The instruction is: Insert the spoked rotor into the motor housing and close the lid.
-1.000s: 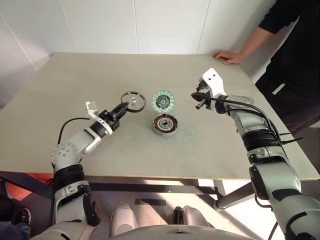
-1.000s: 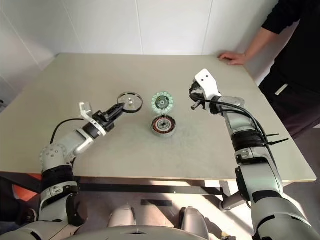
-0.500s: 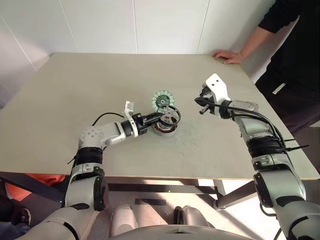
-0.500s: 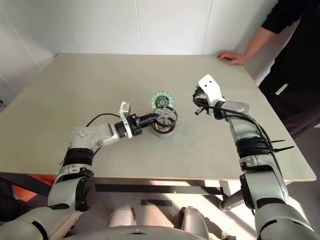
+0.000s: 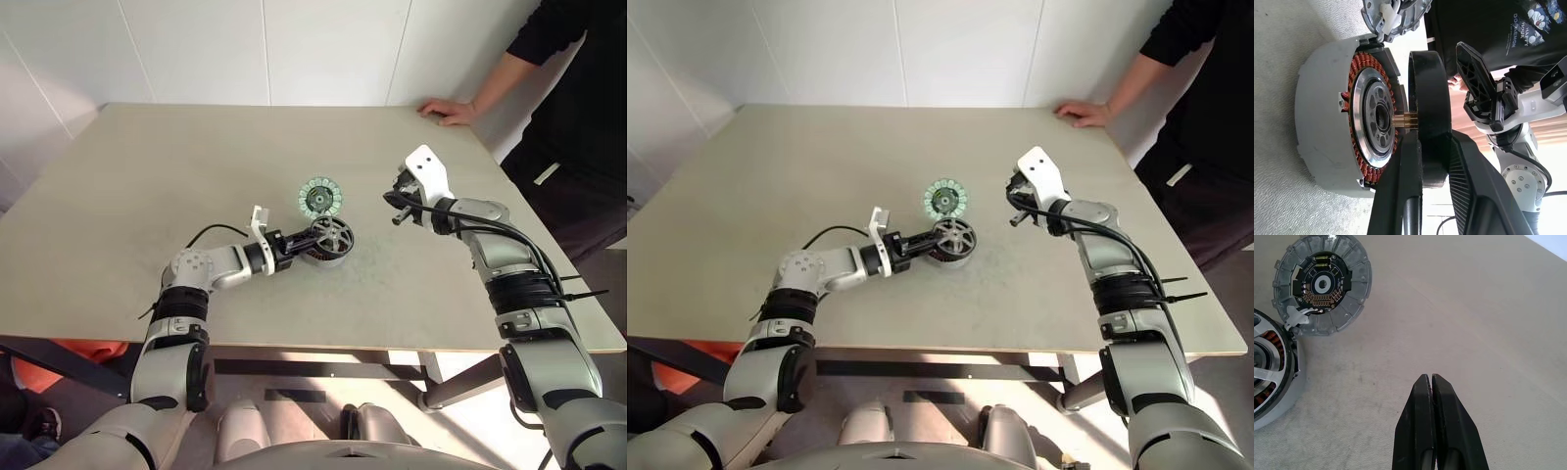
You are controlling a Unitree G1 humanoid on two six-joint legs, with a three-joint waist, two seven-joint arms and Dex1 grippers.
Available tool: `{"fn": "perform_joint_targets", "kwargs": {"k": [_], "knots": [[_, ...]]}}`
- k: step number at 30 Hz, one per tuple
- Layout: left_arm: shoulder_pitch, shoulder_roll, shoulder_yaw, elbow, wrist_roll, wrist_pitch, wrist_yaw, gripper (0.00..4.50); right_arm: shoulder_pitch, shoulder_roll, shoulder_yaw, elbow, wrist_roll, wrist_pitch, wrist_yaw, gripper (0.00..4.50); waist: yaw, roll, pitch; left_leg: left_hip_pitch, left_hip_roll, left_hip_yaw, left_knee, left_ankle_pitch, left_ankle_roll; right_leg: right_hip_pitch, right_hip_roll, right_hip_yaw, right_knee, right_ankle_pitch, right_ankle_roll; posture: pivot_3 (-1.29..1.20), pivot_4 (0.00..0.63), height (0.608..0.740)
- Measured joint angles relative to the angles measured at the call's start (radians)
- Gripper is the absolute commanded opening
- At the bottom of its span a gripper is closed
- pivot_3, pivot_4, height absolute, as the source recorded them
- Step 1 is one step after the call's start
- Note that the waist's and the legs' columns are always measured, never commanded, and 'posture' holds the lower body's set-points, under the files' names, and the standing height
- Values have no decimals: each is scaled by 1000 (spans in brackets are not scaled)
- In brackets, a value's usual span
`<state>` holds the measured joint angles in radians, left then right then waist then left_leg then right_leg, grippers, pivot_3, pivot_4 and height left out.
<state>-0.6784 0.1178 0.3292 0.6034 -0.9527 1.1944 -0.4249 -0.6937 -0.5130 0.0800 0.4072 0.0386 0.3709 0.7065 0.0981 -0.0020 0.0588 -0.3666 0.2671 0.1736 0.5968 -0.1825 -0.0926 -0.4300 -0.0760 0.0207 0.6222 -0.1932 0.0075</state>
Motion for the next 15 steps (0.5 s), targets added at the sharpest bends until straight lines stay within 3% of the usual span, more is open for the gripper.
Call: {"fn": "perform_joint_targets", "kwargs": {"k": [3, 4, 8, 15], "knots": [[0, -3, 0, 0, 15, -11, -8, 397, -1, 5, 1, 0, 0, -1, 0, 0, 0, 0, 0, 0, 0, 0, 0, 0, 0, 0, 0, 0, 0, 0, 0, 0, 0, 740], [1, -4, -1, 0, 22, -15, -12, 1122, -1, 6, 1, 0, 0, -1, 0, 0, 0, 0, 0, 0, 0, 0, 0, 0, 0, 0, 0, 0, 0, 0, 0, 0, 0, 740], [13, -2, 1, -17, 35, -21, -32, 2323, -7, 6, 1, 4, 0, -5, 3, 0, 0, 0, 0, 0, 0, 0, 0, 0, 0, 0, 0, 0, 0, 0, 0, 0, 0, 740], [62, 28, 22, -88, 33, -8, -31, 2323, -18, 17, 3, 4, 0, -15, 28, 0, -6, 0, 0, 2, 0, 0, 0, 0, 0, 1, 0, 0, 0, 0, 0, 0, 0, 740]]}}
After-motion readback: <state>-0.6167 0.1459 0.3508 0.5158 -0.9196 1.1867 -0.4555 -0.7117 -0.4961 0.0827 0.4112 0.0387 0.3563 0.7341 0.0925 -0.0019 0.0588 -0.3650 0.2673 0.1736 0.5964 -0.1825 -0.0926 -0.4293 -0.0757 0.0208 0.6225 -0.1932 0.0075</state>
